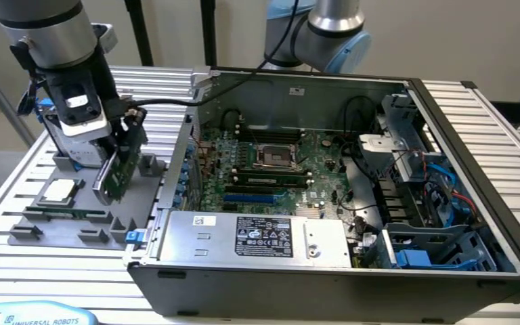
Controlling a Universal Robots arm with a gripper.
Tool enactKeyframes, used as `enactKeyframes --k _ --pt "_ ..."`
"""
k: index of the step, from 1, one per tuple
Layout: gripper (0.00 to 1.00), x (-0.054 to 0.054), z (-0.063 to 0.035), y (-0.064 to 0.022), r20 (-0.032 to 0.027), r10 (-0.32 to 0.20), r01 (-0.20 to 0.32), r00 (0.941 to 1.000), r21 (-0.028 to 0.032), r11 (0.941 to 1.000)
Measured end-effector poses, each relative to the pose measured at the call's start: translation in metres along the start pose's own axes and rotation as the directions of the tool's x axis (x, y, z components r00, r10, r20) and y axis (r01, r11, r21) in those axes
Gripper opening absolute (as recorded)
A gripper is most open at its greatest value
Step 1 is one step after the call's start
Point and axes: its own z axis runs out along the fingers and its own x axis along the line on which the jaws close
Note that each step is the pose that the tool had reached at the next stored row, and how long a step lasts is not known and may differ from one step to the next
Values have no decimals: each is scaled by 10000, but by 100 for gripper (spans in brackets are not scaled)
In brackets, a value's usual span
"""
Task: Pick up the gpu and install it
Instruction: 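Pick up the gpu and move the gpu toward the slot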
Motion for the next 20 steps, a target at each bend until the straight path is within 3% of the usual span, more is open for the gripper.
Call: enactKeyframes --k 8,13,20 --pt "27 -23 -366 15 -4 -54 54 10000 -1 10000" --pt "27 -100 -588 32 -7 -91 91 10000 -5 10000" --pt "27 -300 -899 49 -22 -158 158 9999 -116 9998"
